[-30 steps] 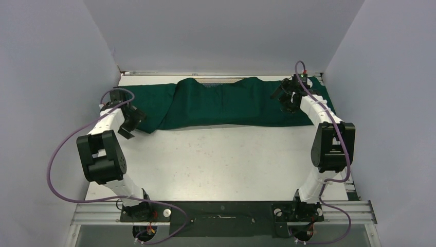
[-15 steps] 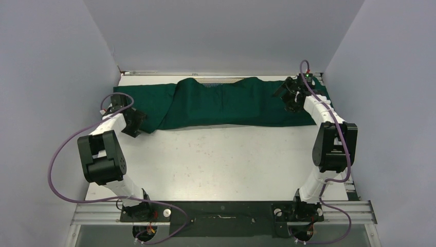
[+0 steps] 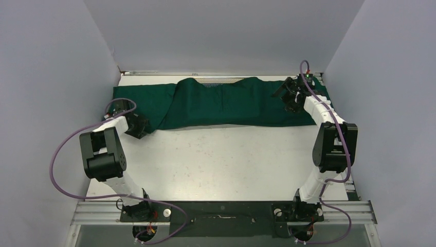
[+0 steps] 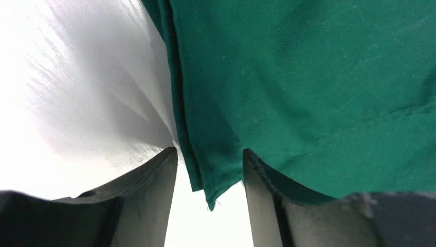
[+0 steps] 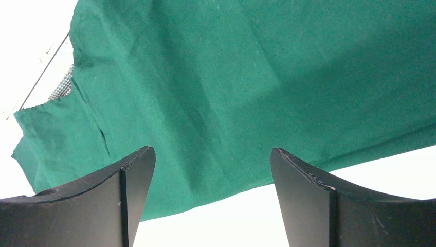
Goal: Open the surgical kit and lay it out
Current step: Open the surgical kit at the center of the board.
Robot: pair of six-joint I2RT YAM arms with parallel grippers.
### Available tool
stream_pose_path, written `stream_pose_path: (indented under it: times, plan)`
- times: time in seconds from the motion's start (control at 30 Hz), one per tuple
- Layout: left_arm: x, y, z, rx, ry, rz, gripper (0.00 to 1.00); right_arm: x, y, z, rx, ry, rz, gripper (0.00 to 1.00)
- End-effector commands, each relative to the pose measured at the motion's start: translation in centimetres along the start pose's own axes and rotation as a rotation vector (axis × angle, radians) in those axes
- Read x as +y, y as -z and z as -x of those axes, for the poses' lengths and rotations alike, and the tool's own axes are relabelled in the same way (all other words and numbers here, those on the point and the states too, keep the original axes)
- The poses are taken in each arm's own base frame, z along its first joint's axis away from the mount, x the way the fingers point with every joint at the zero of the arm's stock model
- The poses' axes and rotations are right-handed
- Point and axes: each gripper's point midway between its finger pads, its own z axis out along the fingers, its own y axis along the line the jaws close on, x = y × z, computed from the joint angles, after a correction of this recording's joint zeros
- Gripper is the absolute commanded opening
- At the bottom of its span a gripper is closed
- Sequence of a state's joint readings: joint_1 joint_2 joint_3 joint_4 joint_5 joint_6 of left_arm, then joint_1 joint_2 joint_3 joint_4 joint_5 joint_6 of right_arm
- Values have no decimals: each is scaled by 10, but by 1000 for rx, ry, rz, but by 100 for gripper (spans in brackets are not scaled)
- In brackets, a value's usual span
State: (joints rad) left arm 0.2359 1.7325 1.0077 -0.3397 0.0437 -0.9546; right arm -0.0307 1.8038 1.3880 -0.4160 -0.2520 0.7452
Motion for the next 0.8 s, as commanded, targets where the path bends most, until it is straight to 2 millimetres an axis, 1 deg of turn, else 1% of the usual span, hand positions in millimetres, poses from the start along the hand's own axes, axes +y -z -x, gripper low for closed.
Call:
stream_pose_path:
  times: [0.0,0.1,0.23,0.3,0.33,0.47,0.5,0.53,0.67,0.77]
  plan:
    - [-15,4,10,-26,6,-56,42,10,25,15,-72,13,36,79]
    - [-18,11,14,-44,0,-65,34,9,26,16,-79,11,31,79]
    - [-20,14,16,-43,-3,-73,15,9,28,17,-85,12,30,79]
    - [-22,17,16,-38,-4,-79,3,10,29,17,-89,13,30,79]
    - [-24,19,16,-37,-5,-87,0,10,29,18,-91,13,29,79]
    - [-29,36,20,-35,-25,-101,0,8,31,19,-98,12,24,79]
    - [-29,44,23,-35,-34,-98,0,7,31,20,-100,11,23,79]
    - [-24,54,25,-25,-37,-80,0,7,31,22,-99,7,20,79]
    - [-22,95,43,-54,-90,-86,0,7,28,30,-101,-5,16,79]
    - [-20,116,52,-65,-111,-106,0,6,24,37,-107,-5,4,80]
